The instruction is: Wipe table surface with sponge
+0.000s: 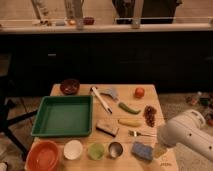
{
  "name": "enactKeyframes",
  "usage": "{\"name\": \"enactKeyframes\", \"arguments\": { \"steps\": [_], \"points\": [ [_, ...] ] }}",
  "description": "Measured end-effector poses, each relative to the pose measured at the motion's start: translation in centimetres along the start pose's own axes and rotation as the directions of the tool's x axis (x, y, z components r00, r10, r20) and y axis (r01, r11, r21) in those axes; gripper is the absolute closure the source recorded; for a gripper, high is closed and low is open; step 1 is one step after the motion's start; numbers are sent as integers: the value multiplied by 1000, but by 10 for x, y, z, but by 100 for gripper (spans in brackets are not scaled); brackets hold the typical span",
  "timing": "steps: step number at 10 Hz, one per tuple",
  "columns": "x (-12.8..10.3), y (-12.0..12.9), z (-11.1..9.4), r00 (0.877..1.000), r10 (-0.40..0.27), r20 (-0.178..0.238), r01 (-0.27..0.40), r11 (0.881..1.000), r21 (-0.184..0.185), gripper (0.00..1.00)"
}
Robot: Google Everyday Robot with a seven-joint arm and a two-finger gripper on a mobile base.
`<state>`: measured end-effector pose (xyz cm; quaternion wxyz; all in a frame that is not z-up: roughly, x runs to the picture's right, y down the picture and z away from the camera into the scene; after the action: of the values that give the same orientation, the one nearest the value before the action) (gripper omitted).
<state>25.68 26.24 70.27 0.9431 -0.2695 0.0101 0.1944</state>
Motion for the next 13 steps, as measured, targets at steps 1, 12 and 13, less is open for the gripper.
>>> {"name": "enactKeyframes", "arguments": {
  "steps": [1,12,13],
  "points": [
    [0,2,2,1000,-1,0,1,1000,-4,20],
    [3,40,56,997,51,49,-49,998,-42,20],
    [5,40,60,997,56,51,-54,997,-53,20]
  ]
}}
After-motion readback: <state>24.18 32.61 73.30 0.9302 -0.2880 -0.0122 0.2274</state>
